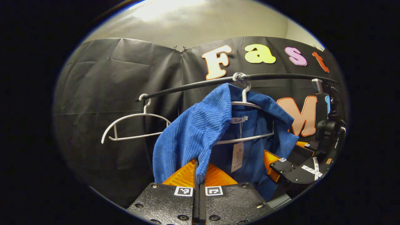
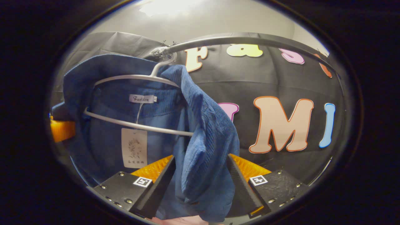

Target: Grasp the clothes on the hanger with both hands and then place them into the laundry hamper below.

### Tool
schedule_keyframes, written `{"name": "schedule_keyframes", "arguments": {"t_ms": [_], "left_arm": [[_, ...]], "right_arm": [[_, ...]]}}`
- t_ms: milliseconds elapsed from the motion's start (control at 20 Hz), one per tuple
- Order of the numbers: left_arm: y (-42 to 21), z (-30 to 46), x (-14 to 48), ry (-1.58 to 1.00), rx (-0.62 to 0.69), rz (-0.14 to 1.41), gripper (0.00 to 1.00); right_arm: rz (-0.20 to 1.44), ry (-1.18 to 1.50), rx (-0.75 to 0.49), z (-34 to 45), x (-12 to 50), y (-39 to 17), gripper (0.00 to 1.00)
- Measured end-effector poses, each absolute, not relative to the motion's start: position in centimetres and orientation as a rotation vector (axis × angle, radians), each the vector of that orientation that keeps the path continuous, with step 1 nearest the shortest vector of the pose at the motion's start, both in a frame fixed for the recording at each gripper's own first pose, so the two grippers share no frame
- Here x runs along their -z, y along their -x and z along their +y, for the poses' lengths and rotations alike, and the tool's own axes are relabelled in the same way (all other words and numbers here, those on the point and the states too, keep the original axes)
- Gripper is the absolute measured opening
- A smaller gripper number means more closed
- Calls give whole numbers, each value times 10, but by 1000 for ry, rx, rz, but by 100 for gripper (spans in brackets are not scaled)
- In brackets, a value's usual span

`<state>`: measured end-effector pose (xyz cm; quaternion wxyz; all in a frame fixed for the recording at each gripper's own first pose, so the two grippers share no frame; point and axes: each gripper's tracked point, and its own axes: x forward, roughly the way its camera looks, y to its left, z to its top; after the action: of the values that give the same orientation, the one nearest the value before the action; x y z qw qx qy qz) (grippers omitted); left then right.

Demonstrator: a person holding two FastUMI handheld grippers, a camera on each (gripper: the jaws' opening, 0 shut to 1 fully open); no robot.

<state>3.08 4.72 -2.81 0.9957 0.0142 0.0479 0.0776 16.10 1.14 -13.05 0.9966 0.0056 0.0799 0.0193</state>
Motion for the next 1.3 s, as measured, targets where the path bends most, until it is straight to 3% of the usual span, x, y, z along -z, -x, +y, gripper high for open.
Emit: {"name": "schedule_keyframes", "arguments": {"t_ms": [100, 200, 250, 300, 400, 450, 600, 650, 700, 900, 950, 1300], "left_arm": [[-27, 57, 22, -32, -188, 86, 0], [-24, 64, 17, -41, -215, 76, 3], [-24, 67, 14, -44, -225, 69, 0], [-22, 69, 11, -45, -235, 65, 0], [-21, 76, 6, -55, -257, 51, 0], [-21, 80, 2, -67, -270, 43, 2], [-19, 90, -5, -83, -307, 24, 1], [-19, 93, -8, -84, -318, 20, 1], [-19, 97, -12, -89, -330, 10, 1], [-21, 112, -20, -94, -369, -6, 3], [-22, 115, -21, -81, -376, -3, 0], [-32, 147, -29, -73, -422, -12, 0]], "right_arm": [[165, -8, -34, 9, 133, -164, 96], [173, -7, -32, 7, 136, -166, 78], [180, -4, -23, 4, 137, -167, 75], [185, -3, -21, 3, 138, -167, 60], [194, -3, -19, 2, 139, -167, 48], [198, 3, -9, -1, 137, -164, 46], [205, -12, 9, -9, 139, -168, 15], [210, 1, 45, -18, 133, -167, 15], [210, -6, 48, -23, 137, -169, 2], [221, -28, 51, -33, 132, -172, 7], [213, -30, 53, -36, 127, -174, 8], [111, -36, 122, -75, 92, -195, 8]]}}
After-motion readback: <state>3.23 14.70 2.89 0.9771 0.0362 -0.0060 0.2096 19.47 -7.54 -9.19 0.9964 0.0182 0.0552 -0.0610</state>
